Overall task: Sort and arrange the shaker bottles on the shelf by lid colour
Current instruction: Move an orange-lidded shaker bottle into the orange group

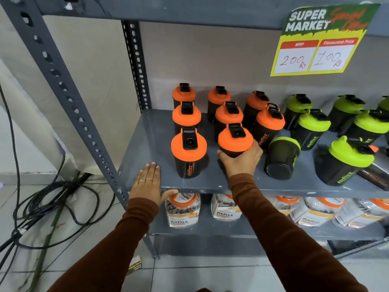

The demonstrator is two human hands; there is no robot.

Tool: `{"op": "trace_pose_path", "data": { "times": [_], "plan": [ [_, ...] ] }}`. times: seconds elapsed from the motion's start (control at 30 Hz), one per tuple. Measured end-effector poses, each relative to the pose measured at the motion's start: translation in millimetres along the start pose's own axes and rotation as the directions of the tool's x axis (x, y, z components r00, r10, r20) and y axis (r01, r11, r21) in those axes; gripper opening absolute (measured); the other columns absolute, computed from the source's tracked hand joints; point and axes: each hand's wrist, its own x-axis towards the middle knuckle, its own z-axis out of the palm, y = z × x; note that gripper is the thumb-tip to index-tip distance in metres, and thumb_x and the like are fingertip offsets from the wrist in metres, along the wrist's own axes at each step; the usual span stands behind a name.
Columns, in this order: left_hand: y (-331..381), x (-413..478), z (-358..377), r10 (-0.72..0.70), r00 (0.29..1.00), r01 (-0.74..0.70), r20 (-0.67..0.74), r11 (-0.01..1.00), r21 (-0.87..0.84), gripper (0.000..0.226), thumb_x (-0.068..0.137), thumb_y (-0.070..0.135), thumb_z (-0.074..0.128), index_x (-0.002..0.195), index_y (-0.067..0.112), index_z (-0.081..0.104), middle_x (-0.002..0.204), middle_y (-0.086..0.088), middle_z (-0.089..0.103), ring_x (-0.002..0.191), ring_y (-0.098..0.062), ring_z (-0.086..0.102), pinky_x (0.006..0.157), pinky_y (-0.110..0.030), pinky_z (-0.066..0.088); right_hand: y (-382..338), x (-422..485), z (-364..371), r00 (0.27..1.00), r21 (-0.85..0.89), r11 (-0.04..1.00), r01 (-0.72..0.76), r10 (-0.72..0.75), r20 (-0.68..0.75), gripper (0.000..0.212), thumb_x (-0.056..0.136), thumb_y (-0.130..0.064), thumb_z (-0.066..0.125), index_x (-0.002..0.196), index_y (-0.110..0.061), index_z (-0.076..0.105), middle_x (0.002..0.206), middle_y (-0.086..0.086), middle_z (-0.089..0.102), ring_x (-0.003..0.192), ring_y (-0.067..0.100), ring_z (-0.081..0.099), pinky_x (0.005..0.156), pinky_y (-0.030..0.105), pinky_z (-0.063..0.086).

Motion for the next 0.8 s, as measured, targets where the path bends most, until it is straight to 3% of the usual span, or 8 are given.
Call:
{"op": "trace_pose_path", "data": {
  "times": [0.2,0.37,0.47,0.53,0.6,0.67,0.73,0.8],
  "plan": [
    [3,-4,-6,-0.018,1.000,0.018,-0.004,0.999,-0.028,0.097,0.074,0.074,0.020,0.141,0.005,0.015,0.152,-0.016,0.019,0.140,-0.029,0.016,0.115,-0.039,0.011,10,-7,3,0.990,0.056,0.993,-0.101,0.095,0.100,0.118,0.053,-0.015,0.087,0.141,-0.005,0.009,0.142,0.023,0.023,0.134,0.035,0.024,0.113,0.041,0.020],
    [40,-40,13,0.089,0.993,-0.094,-0.074,0.994,-0.063,0.080,0.091,0.050,-0.003,0.120,-0.005,0.047,0.124,-0.027,0.055,0.115,-0.042,0.052,0.098,-0.050,0.038,23,-11,-21,0.967,-0.064,0.996,0.064,-0.046,0.250,0.109,0.058,-0.016,0.073,0.141,0.000,0.004,0.145,0.026,0.019,0.135,0.039,0.012,0.113,0.047,0.012],
    [74,-53,32,0.289,0.948,-0.295,-0.131,0.955,-0.031,0.062,0.095,0.039,0.003,0.121,0.001,0.044,0.130,-0.020,0.048,0.124,-0.037,0.034,0.113,-0.042,0.015,28,-1,-52,0.972,-0.114,0.975,0.191,-0.172,0.157,0.095,0.055,-0.019,0.060,0.137,0.006,0.020,0.137,0.030,0.032,0.129,0.044,0.024,0.111,0.049,0.018],
    [100,-49,32,0.412,0.892,-0.411,-0.186,0.911,0.044,0.057,0.095,0.037,0.014,0.117,0.004,0.054,0.127,-0.016,0.056,0.124,-0.033,0.041,0.114,-0.038,0.001,35,17,-69,0.983,-0.201,0.962,0.186,-0.185,0.024,0.085,0.059,-0.018,0.061,0.133,0.008,0.027,0.133,0.032,0.037,0.126,0.046,0.030,0.109,0.046,0.018],
    [129,-40,26,0.545,0.800,-0.534,-0.251,0.837,0.118,0.050,0.090,0.038,0.028,0.114,0.007,0.059,0.123,-0.010,0.062,0.116,-0.027,0.055,0.114,-0.035,0.004,41,42,-80,0.992,-0.273,0.961,0.041,-0.073,-0.105,0.084,0.068,-0.019,0.068,0.135,0.006,0.025,0.136,0.030,0.035,0.127,0.044,0.030,0.108,0.042,0.016],
    [158,-27,19,0.632,0.722,-0.618,-0.282,0.772,0.150,0.050,0.081,0.043,0.043,0.116,0.011,0.059,0.124,-0.004,0.061,0.114,-0.021,0.057,0.111,-0.032,0.022,45,66,-87,0.967,-0.279,0.930,-0.238,0.202,-0.154,0.096,0.069,-0.026,0.076,0.139,0.001,0.017,0.141,0.027,0.031,0.129,0.042,0.029,0.107,0.042,0.018],
    [186,-14,11,0.664,0.687,-0.653,-0.294,0.742,0.150,0.053,0.073,0.050,0.055,0.112,0.016,0.063,0.120,0.001,0.064,0.111,-0.015,0.059,0.097,-0.028,0.044,49,87,-91,0.880,-0.198,0.859,-0.473,0.471,-0.056,0.108,0.065,-0.030,0.081,0.139,0.001,0.008,0.142,0.027,0.028,0.129,0.040,0.032,0.106,0.045,0.025],
    [208,-3,4,0.657,0.689,-0.643,-0.305,0.749,0.161,0.057,0.063,0.055,0.066,0.106,0.018,0.066,0.114,0.004,0.067,0.106,-0.011,0.062,0.087,-0.025,0.050,54,103,-93,0.790,-0.110,0.798,-0.593,0.603,0.113,0.110,0.062,-0.026,0.083,0.136,0.005,0.008,0.139,0.027,0.033,0.125,0.037,0.040,0.104,0.044,0.035]
  ]
}}
